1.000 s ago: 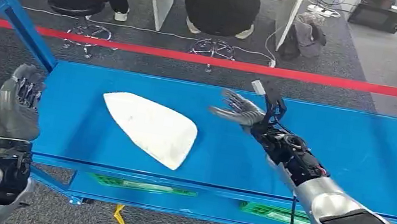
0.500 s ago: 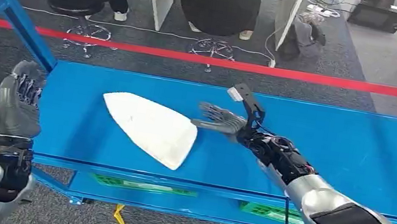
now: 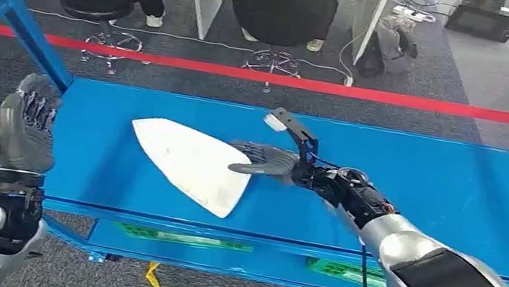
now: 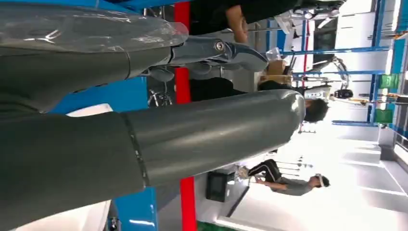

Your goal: Take the parts from the cabinet and place them on the table.

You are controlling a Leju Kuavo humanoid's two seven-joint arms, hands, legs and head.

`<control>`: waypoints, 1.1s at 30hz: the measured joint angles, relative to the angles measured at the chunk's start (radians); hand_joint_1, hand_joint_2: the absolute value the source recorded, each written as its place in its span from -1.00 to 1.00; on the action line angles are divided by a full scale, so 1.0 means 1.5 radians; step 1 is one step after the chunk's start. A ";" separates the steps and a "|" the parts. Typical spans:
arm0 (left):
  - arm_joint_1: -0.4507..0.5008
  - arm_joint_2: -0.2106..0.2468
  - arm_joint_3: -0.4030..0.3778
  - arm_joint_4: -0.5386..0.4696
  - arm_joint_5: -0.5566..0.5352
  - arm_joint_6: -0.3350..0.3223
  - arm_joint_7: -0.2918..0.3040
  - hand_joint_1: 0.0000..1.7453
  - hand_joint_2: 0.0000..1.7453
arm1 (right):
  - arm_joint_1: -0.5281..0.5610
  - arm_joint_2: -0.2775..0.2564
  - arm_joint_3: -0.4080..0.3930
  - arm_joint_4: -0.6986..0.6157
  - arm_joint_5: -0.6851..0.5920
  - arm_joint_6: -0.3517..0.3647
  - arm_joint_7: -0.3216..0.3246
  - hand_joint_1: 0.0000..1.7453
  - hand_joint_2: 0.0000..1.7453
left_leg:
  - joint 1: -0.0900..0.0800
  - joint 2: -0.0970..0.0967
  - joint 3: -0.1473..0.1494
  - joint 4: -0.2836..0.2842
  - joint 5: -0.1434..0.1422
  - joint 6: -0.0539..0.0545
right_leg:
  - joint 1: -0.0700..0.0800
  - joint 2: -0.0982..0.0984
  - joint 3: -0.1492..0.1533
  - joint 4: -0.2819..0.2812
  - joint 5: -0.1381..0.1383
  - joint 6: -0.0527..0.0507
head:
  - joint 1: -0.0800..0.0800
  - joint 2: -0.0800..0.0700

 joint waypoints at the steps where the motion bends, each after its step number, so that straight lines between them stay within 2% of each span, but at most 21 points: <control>1: -0.001 0.000 0.000 0.002 0.000 0.000 0.000 -1.00 -1.00 | -0.005 0.000 0.005 0.004 0.003 0.005 0.004 -1.00 1.00 | 0.000 0.000 0.000 0.000 0.000 0.000 | 0.000 0.000 0.000 0.000 0.000 0.000 | -0.001 0.000; 16: -0.006 0.000 -0.002 0.014 0.008 0.000 0.001 -1.00 -1.00 | -0.044 0.000 0.058 0.043 0.030 0.055 0.022 -1.00 1.00 | 0.000 0.000 0.000 0.000 0.000 0.000 | 0.000 0.000 0.000 0.000 0.000 0.000 | -0.001 0.000; 33: -0.019 0.000 -0.018 0.030 0.018 -0.001 -0.003 -1.00 -1.00 | -0.067 0.000 0.107 0.070 0.070 0.084 0.043 -1.00 1.00 | 0.000 0.001 0.001 0.000 0.000 0.000 | 0.000 0.001 0.000 0.000 0.000 0.000 | -0.001 0.000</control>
